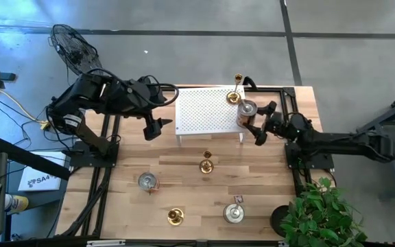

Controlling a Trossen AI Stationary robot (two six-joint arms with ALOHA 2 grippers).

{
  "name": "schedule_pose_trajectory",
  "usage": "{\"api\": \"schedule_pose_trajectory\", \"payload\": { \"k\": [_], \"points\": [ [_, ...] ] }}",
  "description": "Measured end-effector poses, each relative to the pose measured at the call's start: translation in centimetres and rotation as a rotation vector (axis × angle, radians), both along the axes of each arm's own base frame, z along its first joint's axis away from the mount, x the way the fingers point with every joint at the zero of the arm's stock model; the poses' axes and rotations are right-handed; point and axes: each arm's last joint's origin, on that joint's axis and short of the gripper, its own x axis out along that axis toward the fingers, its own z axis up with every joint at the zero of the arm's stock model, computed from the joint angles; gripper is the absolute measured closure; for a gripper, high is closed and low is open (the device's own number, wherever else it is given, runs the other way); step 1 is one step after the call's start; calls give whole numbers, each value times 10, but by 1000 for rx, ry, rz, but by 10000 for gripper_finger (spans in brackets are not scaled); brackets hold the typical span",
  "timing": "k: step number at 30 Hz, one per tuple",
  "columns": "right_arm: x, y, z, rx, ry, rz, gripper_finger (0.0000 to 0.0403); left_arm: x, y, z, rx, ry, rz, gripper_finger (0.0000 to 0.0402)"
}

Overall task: Pick & Place candle stick holders
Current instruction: Put the top silver candle on the shelf aligned with the gold candle holder

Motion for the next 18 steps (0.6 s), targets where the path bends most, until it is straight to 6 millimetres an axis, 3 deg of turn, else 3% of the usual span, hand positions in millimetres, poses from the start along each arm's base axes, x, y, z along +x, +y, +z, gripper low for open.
{"api": "schedule_pose_trajectory", "payload": {
  "k": [18],
  "points": [
    [23,-13,-22,46,70,-26,60,0,0,0,6,1,-1,55]
  ]
}}
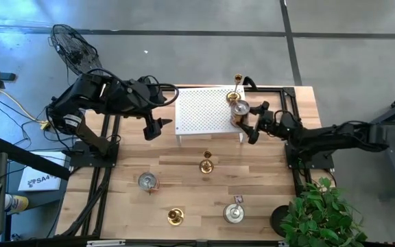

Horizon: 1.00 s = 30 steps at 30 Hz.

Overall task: Pick & Place candle stick holders
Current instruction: Put the top silver candle on the shelf aligned with the gold candle holder

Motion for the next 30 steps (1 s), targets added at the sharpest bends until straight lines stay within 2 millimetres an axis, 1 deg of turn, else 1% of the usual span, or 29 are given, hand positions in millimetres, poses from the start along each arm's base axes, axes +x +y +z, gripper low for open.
{"api": "schedule_pose_trajectory", "payload": {
  "k": [5,12,17,18,20,30],
  "points": [
    [3,-4,-6,11,17,8,60,0,0,0,0,0,0,55],
    [3,-6,-7,14,22,4,58,0,0,0,-5,-2,4,55],
    [3,-6,-10,26,39,-1,24,-1,0,0,-5,4,4,55],
    [2,-5,-13,43,52,-2,20,-1,0,-1,-4,6,4,55],
    [3,-6,-12,35,53,-7,16,-1,0,-1,-4,6,4,55],
    [3,-5,-12,52,53,9,17,8,-1,-13,7,66,10,55]
  ]
}}
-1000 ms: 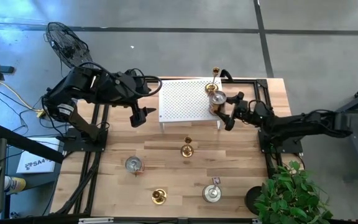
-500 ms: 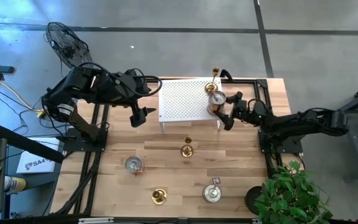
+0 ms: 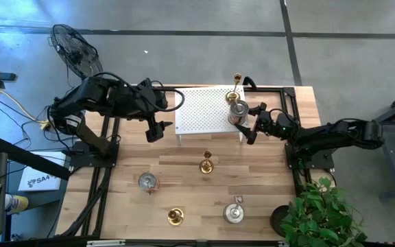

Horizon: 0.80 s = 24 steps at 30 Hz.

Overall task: Pick & Place candle stick holders
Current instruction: Put the top silver candle on the shelf aligned with the gold candle holder, then put the top gold candle holder on the shelf aligned with the other gold candle holder

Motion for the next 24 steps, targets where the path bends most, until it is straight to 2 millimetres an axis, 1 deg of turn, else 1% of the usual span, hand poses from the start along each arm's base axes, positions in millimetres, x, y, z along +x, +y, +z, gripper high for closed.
{"api": "schedule_pose_trajectory", "payload": {
  "k": [6,12,24],
  "points": [
    [1,2,1,-7,-12,8,17,2,0,-2,1,5,0,55],
    [-1,6,8,-24,-50,24,16,2,0,-2,1,6,0,55],
    [-14,11,14,1,-1,-3,15,1,0,-2,1,12,0,55]
  ]
}}
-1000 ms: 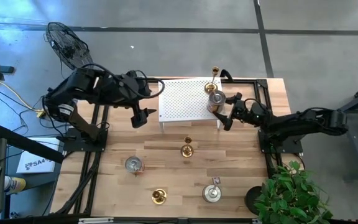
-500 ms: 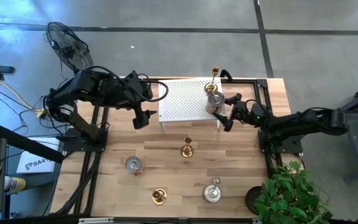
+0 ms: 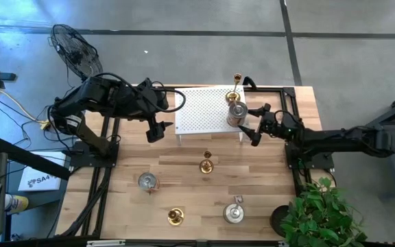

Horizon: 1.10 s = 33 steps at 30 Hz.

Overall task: Pick & Place candle stick holders
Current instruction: Put the top gold candle holder on the shelf aligned with the other gold candle holder

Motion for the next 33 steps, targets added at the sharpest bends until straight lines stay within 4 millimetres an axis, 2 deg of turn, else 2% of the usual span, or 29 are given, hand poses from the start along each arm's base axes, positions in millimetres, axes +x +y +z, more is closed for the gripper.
{"api": "schedule_pose_trajectory", "payload": {
  "k": [11,23,33],
  "points": [
    [-19,6,10,-4,-13,-30,17,0,0,0,-13,0,-5,55],
    [-38,14,9,72,11,-18,19,0,-1,0,-45,-1,-12,55],
    [-46,24,18,139,-93,239,22,0,-5,-2,-150,10,-73,55]
  ]
}}
